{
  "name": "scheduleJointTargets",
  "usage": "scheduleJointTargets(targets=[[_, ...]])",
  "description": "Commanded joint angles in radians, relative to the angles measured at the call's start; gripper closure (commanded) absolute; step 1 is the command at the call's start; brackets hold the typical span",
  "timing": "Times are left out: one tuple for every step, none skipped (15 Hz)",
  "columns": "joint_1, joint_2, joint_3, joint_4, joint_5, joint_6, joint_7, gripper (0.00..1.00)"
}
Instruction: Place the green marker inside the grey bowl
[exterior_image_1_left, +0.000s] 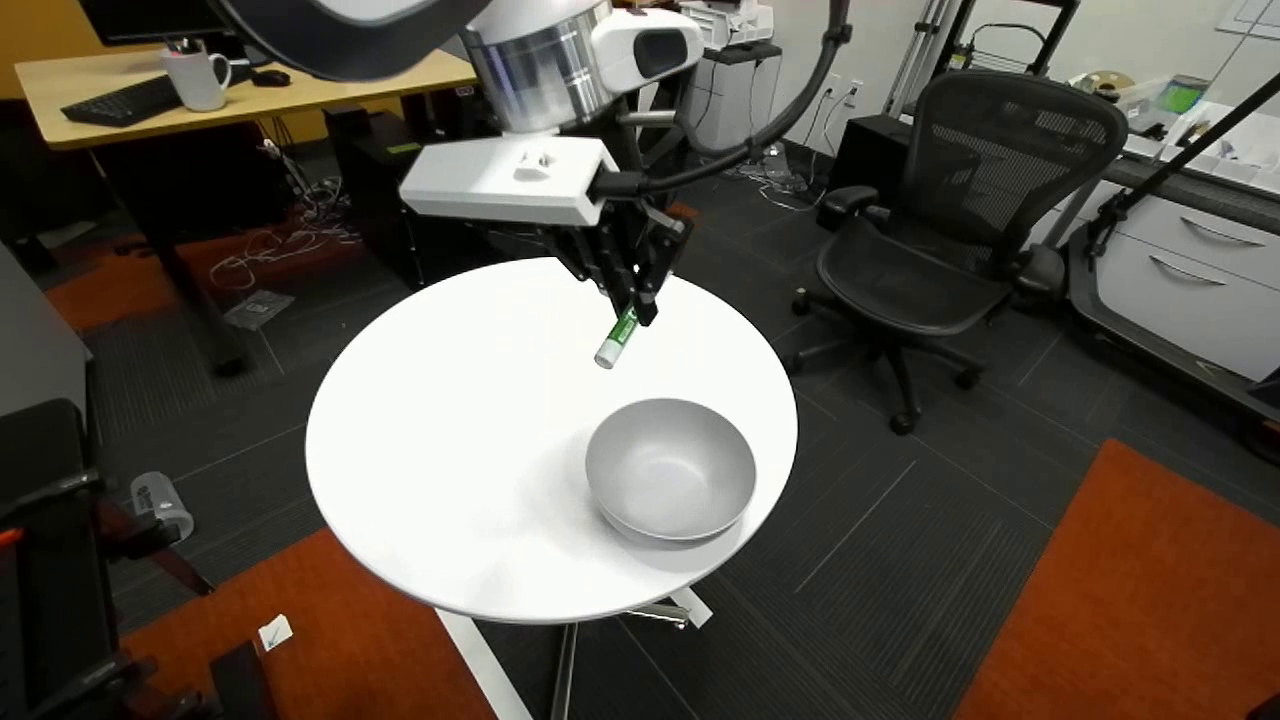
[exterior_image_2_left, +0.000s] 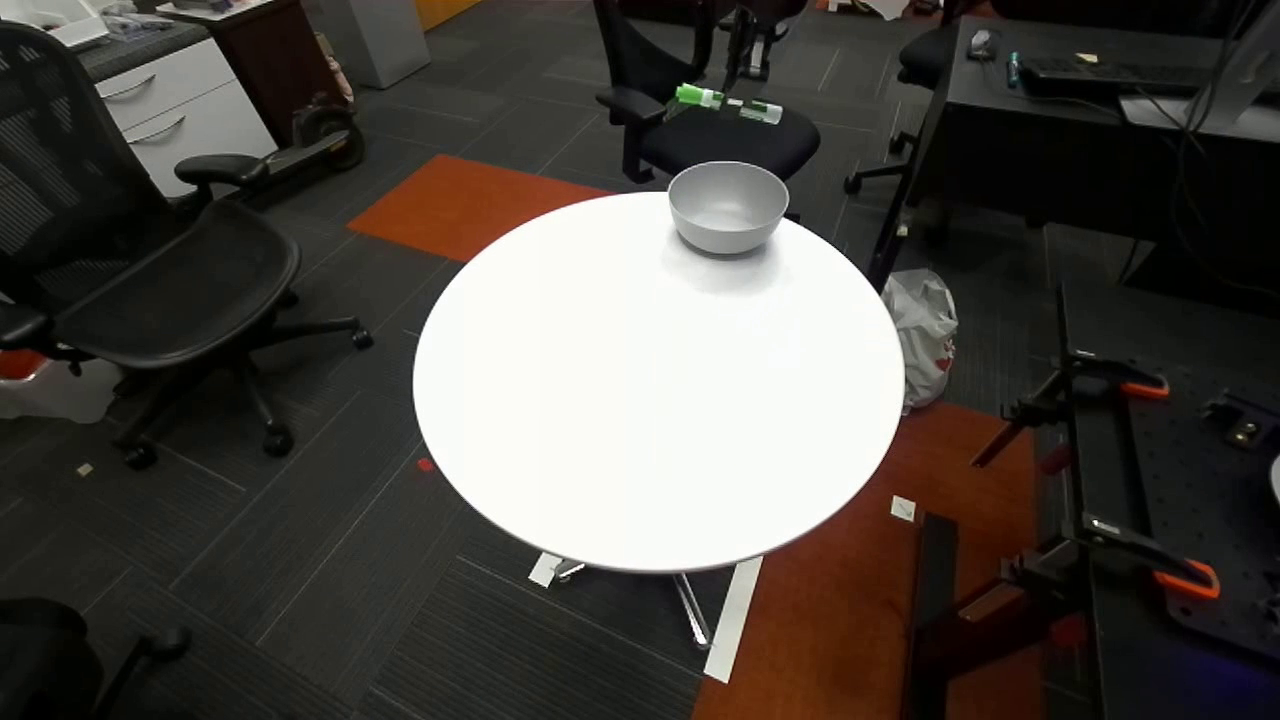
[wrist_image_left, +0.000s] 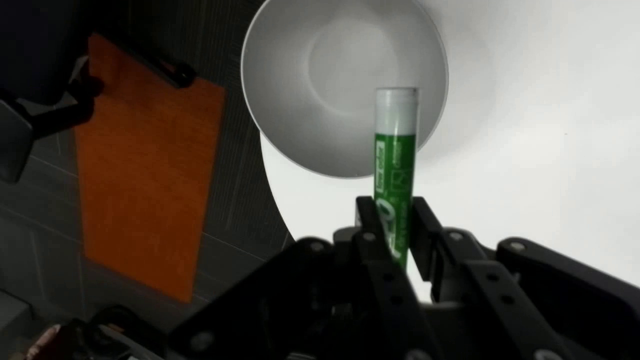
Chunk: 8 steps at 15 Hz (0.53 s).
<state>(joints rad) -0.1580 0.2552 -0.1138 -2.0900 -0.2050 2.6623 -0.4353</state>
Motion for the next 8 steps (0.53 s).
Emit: scheduleJointTargets(targets=[[-0.029,0.07,0.001,0.07,0.052,-0.033,0.049,0.95],[-0.039,0.09,0.002,0.084,0.071,-0.036,0.055,0.95],[-0.051,0.118,0.005,0.103,0.091,-0.039,0.055,0.95],[-0.062,0.141,0.009,0.119,0.111,-0.041,0.051,0.95],[-0.072,0.168,0.012,0.139,0.128,-0.039,0.052,0.95],[-0.08,0.19,0.013,0.156,0.142,-0.042,0.055,0.95],[-0.091,0.212,0.018,0.174,0.156,-0.044,0.052,0.95],[-0.098,0.23,0.019,0.189,0.165,-0.044,0.055,0.95]])
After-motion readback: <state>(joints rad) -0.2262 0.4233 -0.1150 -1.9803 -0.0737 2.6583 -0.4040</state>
